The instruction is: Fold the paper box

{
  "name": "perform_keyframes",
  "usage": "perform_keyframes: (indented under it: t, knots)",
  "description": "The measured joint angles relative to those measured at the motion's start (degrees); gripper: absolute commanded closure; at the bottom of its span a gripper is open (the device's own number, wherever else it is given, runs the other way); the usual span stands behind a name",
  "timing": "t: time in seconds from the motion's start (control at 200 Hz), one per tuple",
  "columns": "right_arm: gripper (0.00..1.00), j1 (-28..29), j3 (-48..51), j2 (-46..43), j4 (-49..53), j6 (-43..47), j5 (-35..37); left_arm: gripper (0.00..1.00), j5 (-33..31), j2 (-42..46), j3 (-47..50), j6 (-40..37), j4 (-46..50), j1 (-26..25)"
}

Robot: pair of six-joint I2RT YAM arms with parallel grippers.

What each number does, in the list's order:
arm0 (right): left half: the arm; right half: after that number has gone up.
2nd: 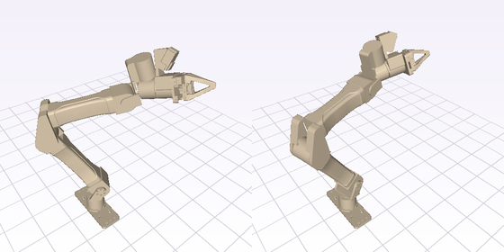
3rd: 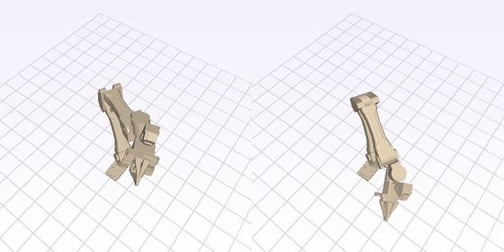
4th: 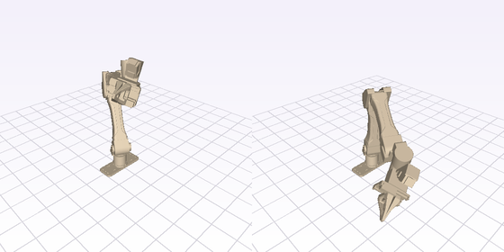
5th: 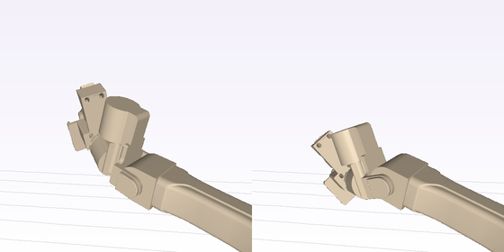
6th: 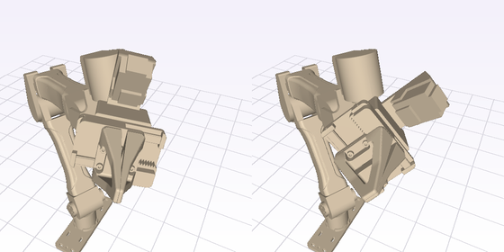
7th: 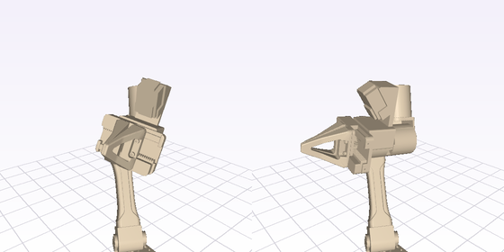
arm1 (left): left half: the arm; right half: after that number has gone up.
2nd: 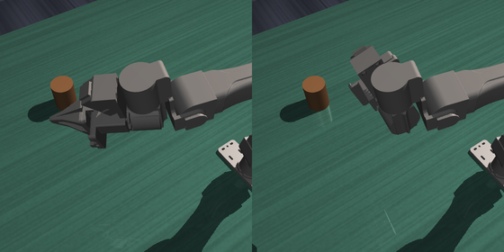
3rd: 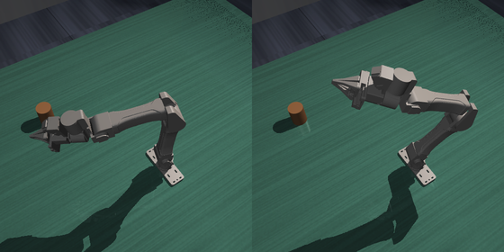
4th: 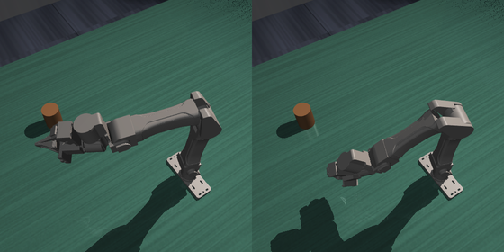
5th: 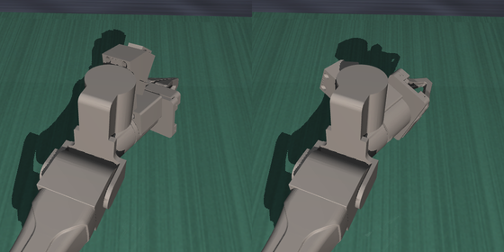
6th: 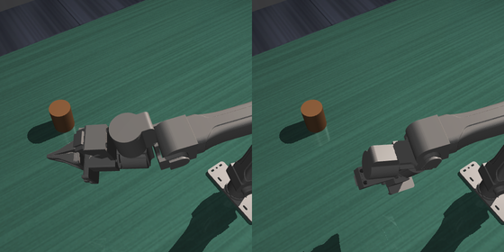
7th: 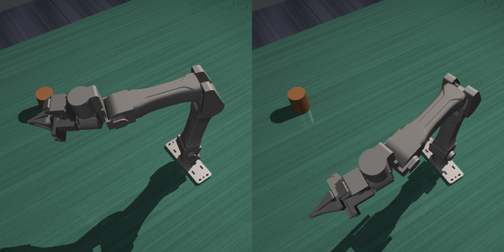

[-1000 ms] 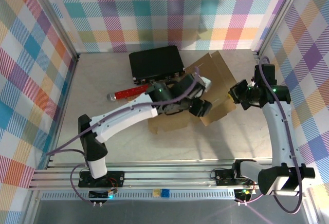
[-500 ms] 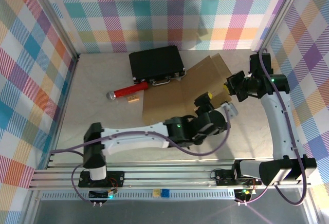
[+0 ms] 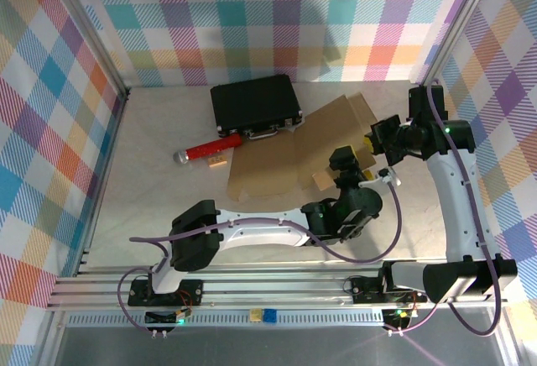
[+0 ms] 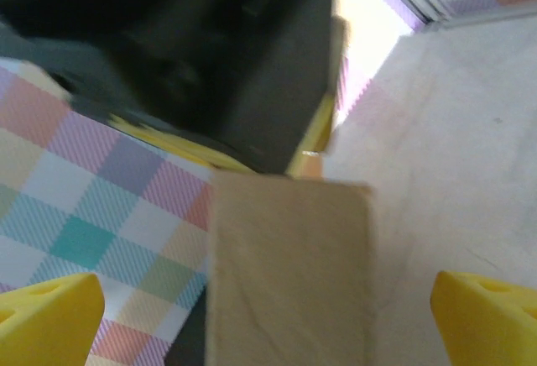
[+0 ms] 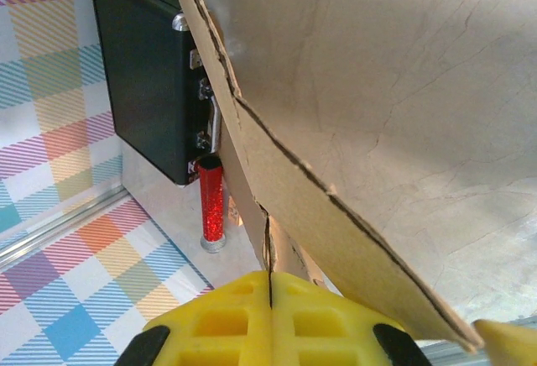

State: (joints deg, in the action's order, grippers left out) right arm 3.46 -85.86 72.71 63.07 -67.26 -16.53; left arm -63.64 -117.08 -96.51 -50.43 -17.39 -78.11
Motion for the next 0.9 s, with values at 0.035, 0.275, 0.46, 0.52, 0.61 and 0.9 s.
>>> perform_keyframes:
  t: [0.035,0.275,0.46,0.52,0.61,0.9]
  knots:
    - [1.00,0.00,0.00,0.00,0.11,-0.04,0.00,0.00,-0.42,0.00,0.00,-1.75,-1.90,0.15]
    - [1.00,0.00,0.00,0.00,0.04,-1.03,-0.83,0.15,-1.92,-0.70,0.00,-6.91,-6.62,0.98]
    - [1.00,0.00,0.00,0.00,-0.02,-1.55,-1.31,0.92,-2.10,-1.53,0.42,-6.32,-5.38,1.05]
    - [1.00,0.00,0.00,0.00,0.04,-1.55,-1.14,0.95,-2.84,-1.55,1.29,-7.23,-6.88,1.03]
    - [1.00,0.00,0.02,0.17,0.02,-1.57,-1.05,0.99,-3.89,-1.53,2.19,-9.60,-10.69,1.01]
    - [0.48,0.00,-0.22,0.11,-0.72,-1.55,-2.86,1.00,-4.94,-1.53,3.45,-14.60,-16.35,0.98]
